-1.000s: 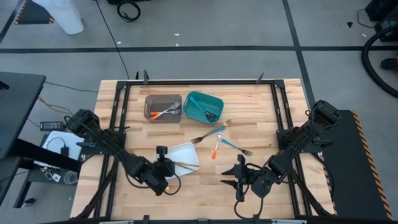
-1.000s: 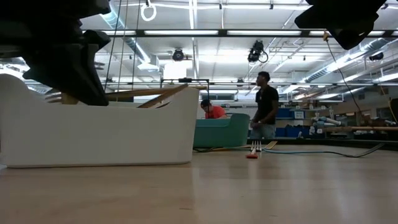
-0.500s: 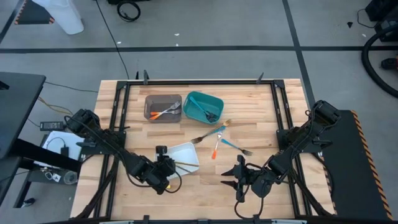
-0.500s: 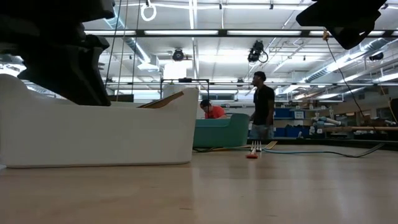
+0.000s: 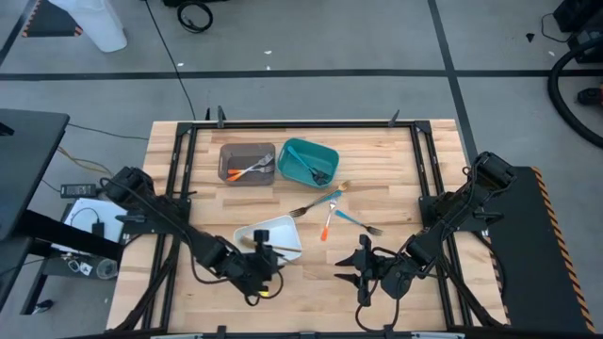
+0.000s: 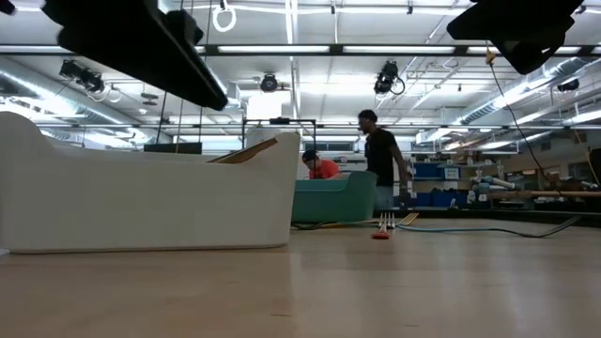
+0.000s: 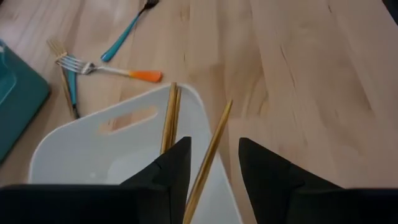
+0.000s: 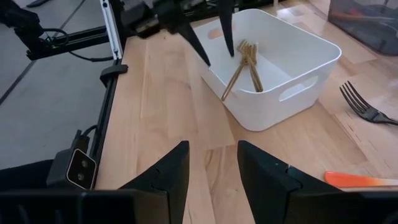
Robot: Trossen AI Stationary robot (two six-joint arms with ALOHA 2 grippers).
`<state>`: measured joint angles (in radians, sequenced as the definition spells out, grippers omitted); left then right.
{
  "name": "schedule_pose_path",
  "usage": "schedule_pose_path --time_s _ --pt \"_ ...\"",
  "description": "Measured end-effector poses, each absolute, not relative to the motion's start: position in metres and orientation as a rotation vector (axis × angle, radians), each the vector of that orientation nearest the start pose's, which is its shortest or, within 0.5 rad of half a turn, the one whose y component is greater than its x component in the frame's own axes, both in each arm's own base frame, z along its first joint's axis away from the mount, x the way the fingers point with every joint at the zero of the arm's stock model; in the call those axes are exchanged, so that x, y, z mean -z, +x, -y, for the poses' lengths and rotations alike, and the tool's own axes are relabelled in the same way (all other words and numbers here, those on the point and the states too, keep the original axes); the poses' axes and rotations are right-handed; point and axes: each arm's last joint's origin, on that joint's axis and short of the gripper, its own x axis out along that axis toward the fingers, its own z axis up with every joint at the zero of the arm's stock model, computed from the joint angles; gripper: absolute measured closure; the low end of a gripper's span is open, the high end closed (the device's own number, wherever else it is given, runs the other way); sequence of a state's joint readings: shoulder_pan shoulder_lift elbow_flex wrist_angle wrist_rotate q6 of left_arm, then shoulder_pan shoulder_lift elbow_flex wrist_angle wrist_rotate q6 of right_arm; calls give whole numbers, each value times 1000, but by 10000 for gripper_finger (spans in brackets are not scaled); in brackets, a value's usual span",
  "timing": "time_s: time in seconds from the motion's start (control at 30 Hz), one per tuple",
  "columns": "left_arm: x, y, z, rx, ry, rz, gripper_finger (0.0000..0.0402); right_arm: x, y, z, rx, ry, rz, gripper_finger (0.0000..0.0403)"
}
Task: Sort silverware by color (type)
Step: Adjust the gold fork in the white bin
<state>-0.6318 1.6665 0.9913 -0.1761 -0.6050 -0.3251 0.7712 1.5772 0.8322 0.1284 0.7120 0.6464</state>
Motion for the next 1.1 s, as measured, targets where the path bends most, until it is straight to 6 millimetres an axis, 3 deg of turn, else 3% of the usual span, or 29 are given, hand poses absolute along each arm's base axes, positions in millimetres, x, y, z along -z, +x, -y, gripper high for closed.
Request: schedule_pose_path --time_s 0.3,0.67,1.1 --pt "-169 294 190 -122 278 -638 257 -194 240 -207 87 216 -443 257" --pt "-171 286 205 -93 469 -604 258 -194 240 -207 85 205 -442 257" --pt "-166 303 176 -65 363 -711 260 -195 240 -207 82 208 -438 257"
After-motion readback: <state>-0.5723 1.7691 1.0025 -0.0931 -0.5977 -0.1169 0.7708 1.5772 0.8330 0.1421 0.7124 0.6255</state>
